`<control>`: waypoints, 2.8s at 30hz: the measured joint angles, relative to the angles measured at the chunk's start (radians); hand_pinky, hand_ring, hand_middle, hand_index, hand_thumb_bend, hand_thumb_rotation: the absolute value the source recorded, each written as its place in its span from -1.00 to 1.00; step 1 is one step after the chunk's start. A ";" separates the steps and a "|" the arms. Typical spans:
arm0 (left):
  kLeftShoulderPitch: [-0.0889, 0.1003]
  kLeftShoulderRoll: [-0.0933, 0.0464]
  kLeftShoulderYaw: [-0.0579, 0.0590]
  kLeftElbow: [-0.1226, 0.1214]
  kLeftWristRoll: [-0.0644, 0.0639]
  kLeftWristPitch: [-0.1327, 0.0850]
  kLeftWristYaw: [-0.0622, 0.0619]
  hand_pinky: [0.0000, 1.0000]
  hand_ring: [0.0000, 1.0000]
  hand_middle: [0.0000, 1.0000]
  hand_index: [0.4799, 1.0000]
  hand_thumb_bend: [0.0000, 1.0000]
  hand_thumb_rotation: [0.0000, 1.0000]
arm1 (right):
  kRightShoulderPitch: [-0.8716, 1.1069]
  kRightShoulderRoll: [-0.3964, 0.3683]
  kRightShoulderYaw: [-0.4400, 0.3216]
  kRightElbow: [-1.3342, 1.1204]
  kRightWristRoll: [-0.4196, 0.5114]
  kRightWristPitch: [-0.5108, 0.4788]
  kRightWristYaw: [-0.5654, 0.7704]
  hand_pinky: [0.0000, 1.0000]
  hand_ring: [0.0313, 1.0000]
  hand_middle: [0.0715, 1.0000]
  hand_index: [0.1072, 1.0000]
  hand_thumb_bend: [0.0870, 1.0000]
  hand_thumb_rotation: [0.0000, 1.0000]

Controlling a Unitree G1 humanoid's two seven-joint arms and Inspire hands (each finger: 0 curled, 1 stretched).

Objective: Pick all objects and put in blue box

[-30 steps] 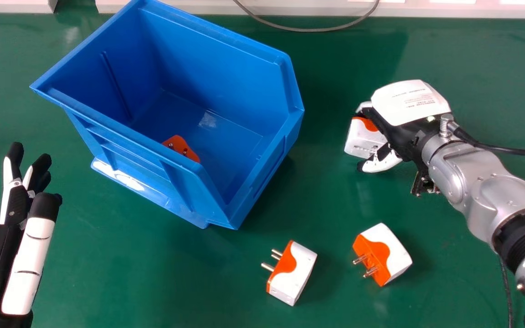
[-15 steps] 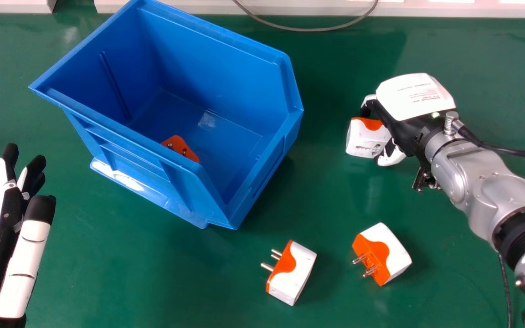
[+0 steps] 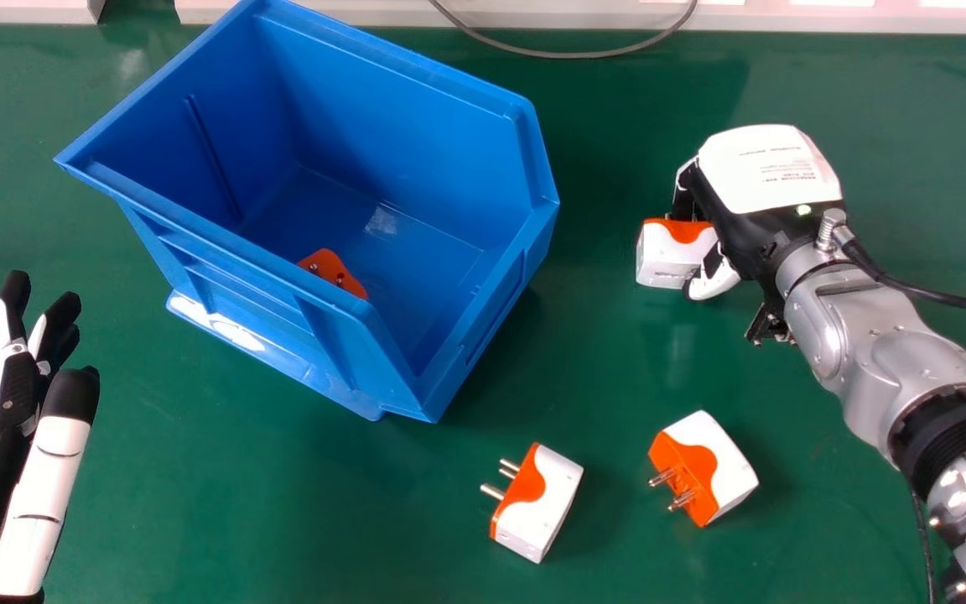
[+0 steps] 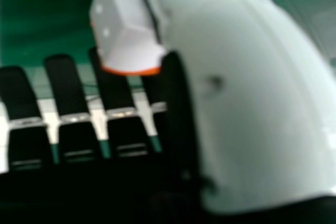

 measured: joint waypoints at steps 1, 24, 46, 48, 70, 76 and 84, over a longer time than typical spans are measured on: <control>0.001 0.000 0.000 -0.001 0.000 -0.001 0.000 0.88 0.99 0.98 1.00 0.45 1.00 | 0.000 0.000 0.000 0.003 0.000 -0.001 0.000 -0.31 -0.18 -0.08 -0.03 -0.12 -1.00; 0.006 -0.003 -0.008 -0.020 0.000 0.006 0.004 0.85 0.97 0.96 0.96 0.48 1.00 | 0.003 -0.026 -0.016 -0.076 0.005 -0.001 0.065 -0.79 -0.19 -0.09 -0.17 -0.06 -1.00; -0.137 -0.006 -0.062 0.080 0.020 0.009 0.033 0.86 0.97 0.97 0.96 0.42 1.00 | 0.467 -0.214 -0.297 -1.137 0.072 0.067 0.290 -0.81 -0.76 -0.16 -0.17 -0.07 -1.00; -0.145 -0.011 -0.071 0.082 0.021 0.009 0.036 0.86 0.97 0.97 0.97 0.41 1.00 | 0.487 -0.204 -0.307 -1.199 0.082 0.065 0.308 -0.83 -0.79 -0.16 -0.16 -0.07 -1.00; -0.158 -0.026 -0.103 0.039 0.020 0.073 0.060 0.86 0.98 0.97 0.95 0.34 0.93 | 0.306 0.088 -0.152 -1.087 0.023 0.023 0.348 -0.86 -0.80 -0.16 -0.17 -0.07 -1.00; -0.146 -0.027 -0.108 0.005 0.021 0.094 0.066 0.86 0.98 0.97 0.95 0.32 0.93 | 0.206 0.192 -0.113 -0.905 -0.001 0.021 0.296 -0.85 -0.79 -0.31 -0.16 -0.09 -0.95; -0.125 -0.027 -0.109 -0.027 0.030 0.111 0.072 0.84 0.98 0.97 0.94 0.30 0.93 | 0.066 0.308 -0.066 -0.638 -0.032 0.085 0.230 -0.63 -0.47 -0.28 -0.15 -0.13 -0.76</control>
